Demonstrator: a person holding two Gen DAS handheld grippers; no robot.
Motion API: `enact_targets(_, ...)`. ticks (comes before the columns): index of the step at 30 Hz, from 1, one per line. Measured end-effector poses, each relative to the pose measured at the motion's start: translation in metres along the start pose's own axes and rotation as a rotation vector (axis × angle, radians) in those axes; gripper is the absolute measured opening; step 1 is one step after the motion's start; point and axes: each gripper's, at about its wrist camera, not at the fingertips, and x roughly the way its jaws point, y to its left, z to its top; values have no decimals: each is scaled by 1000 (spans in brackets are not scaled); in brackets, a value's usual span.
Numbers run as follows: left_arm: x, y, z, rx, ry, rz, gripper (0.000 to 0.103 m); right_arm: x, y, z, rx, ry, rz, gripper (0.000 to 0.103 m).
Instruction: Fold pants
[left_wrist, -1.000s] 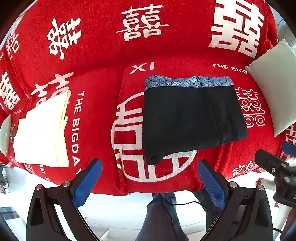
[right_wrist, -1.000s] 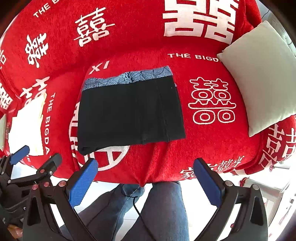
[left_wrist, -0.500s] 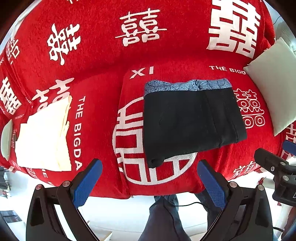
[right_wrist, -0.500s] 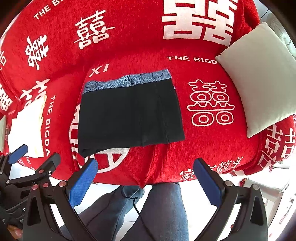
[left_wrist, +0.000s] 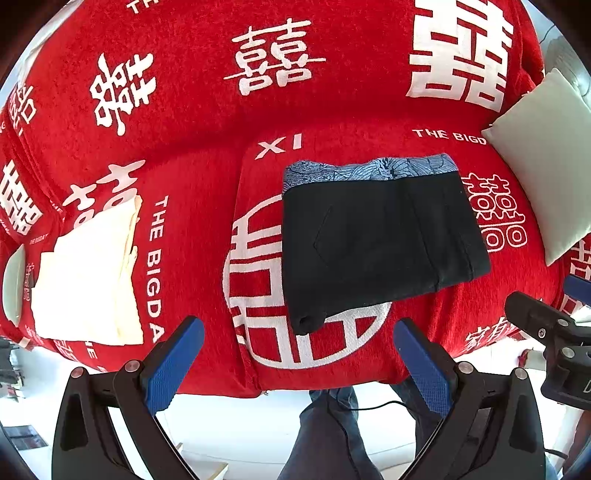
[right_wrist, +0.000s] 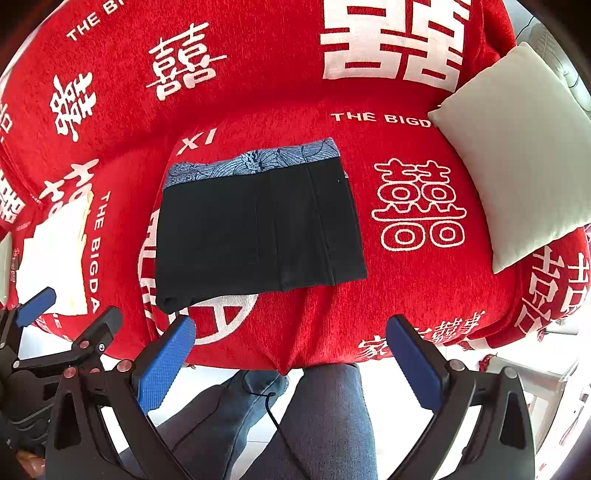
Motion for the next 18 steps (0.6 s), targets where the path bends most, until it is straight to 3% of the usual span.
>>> enact_targets(18,0,-8,-2,28,9,-8,103,-1,4,2,-26,-11,-20,103)
